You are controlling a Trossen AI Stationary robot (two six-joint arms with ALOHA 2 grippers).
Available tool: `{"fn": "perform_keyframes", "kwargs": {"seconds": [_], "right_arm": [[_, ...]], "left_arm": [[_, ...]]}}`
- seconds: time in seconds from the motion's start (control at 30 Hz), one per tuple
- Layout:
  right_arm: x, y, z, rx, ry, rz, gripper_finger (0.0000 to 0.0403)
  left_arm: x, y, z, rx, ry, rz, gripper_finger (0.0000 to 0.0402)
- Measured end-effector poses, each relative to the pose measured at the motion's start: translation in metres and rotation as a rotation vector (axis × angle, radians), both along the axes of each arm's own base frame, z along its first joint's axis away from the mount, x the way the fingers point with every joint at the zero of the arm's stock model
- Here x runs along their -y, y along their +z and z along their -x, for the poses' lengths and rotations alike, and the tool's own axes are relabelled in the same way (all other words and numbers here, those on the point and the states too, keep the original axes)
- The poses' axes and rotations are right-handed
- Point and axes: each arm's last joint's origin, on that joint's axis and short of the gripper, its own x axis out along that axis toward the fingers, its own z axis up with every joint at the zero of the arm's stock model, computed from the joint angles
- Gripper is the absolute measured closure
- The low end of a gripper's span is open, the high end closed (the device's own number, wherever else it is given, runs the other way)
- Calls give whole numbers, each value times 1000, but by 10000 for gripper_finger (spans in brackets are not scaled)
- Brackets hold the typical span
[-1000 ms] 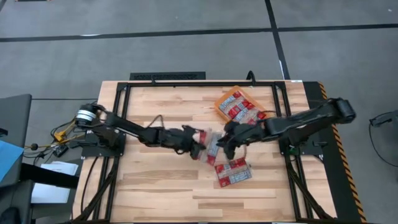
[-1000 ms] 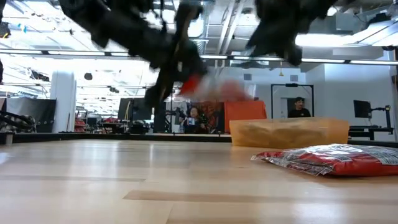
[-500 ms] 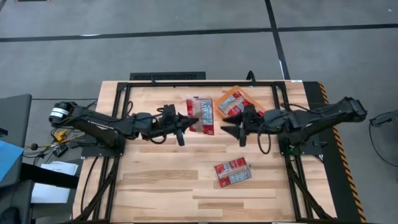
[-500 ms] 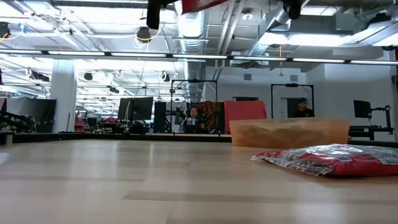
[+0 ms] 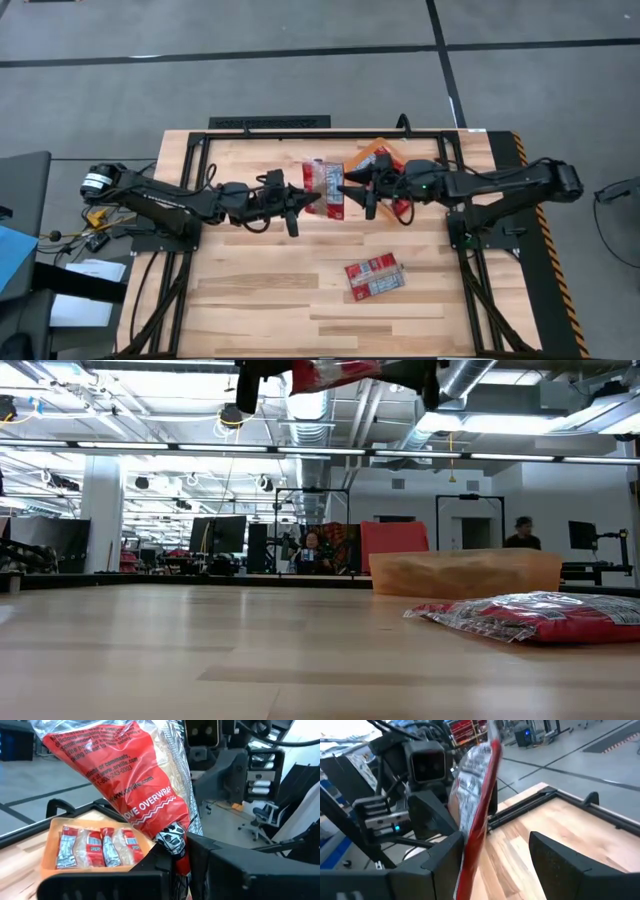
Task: Sort popcorn bags into baskets
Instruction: Put the popcorn bag into the orange transparent bin
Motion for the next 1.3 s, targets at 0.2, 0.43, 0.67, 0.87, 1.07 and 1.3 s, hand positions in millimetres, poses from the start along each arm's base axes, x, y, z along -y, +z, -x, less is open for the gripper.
{"fn": "perform_keyframes", "kwargs": {"seconds": [0.2,0.43,0.67,0.87,1.07,1.3], "right_arm": [[5,-6,-8,0,4,-2,150],[7,-1,-8,33,7,39,235],[10,-3,-11,30,82,43,346],[12,-3,-11,31,76,35,389],[13,10,-4,61,69,72,396],[14,38,1,-7,22,247,399]], "left_arm": [[0,-2,0,-18,1,0,391],[-2,-4,0,-33,7,14,391],[-3,-4,0,-42,11,15,391],[-4,-5,0,-47,43,26,381],[-7,-4,-1,-13,19,101,316],[-11,-3,-2,25,-90,245,217]]}}
